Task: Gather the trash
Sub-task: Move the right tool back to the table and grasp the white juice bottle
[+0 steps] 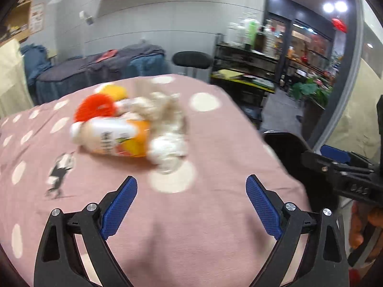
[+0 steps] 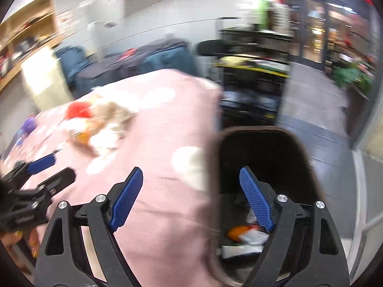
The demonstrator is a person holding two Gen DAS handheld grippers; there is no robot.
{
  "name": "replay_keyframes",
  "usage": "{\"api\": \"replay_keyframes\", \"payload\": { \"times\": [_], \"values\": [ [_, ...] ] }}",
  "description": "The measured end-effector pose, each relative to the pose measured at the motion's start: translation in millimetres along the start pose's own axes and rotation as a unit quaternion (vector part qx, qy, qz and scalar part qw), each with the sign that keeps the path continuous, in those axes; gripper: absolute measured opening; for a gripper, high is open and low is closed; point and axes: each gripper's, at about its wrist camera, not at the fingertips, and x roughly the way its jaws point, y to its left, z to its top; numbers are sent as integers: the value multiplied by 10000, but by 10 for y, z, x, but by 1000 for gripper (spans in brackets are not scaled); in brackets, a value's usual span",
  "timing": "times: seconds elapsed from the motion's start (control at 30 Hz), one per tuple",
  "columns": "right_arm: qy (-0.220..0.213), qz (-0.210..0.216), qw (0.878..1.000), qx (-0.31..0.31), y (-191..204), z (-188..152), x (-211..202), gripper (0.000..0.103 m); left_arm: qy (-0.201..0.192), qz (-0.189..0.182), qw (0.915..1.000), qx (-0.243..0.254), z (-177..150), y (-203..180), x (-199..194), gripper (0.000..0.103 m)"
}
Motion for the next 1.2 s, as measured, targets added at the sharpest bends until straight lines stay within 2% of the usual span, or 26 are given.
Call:
{"api": "replay_keyframes", "payload": {
  "times": [0.07, 0.27, 0.4, 0.57, 0.6, 0.67, 0.77, 0.83, 0.9, 0.97, 1.07, 1.2],
  "values": [
    [112, 282, 9994, -148, 191, 74, 88, 82, 54, 207, 9995, -238, -19, 301, -4, 90],
    [135, 693, 9952, -674, 779, 365, 335, 82, 118, 544, 9954, -778, -36, 1079, -54, 90],
    [354, 1088, 9840, -1366, 1258, 458, 538, 82, 143, 700, 9934, -896, -17, 1387, -79, 90],
    [659, 1411, 9564, -2470, 1799, 539, 895, 82, 149, 694, 9938, -858, 50, 1702, -115, 90],
    [694, 1446, 9516, -2622, 1865, 557, 960, 79, 146, 690, 9938, -863, 52, 1766, -102, 90],
    [747, 1472, 9367, -3088, 2037, 621, 1105, 78, 156, 673, 9941, -835, 76, 1852, -110, 90],
    [756, 1444, 9145, -3702, 2240, 663, 1273, 77, 216, 566, 9946, -838, 89, 1956, -91, 90],
    [843, 1382, 8934, -4192, 2393, 651, 1412, 75, 263, 541, 9945, -856, 85, 2010, -67, 90],
    [931, 1239, 8748, -4590, 2520, 620, 1577, 71, 295, 539, 9945, -850, 75, 2031, -44, 90],
    [961, 1004, 8618, -4879, 2597, 601, 1726, 71, 333, 530, 9947, -811, 69, 2036, -19, 90],
    [1035, 860, 8482, -5124, 2677, 587, 1939, 66, 379, 487, 9953, -746, 61, 2036, 21, 90],
    [1092, 830, 8405, -5242, 2701, 526, 2082, 62, 402, 400, 9957, -738, 69, 2041, 69, 90]
  ]
}}
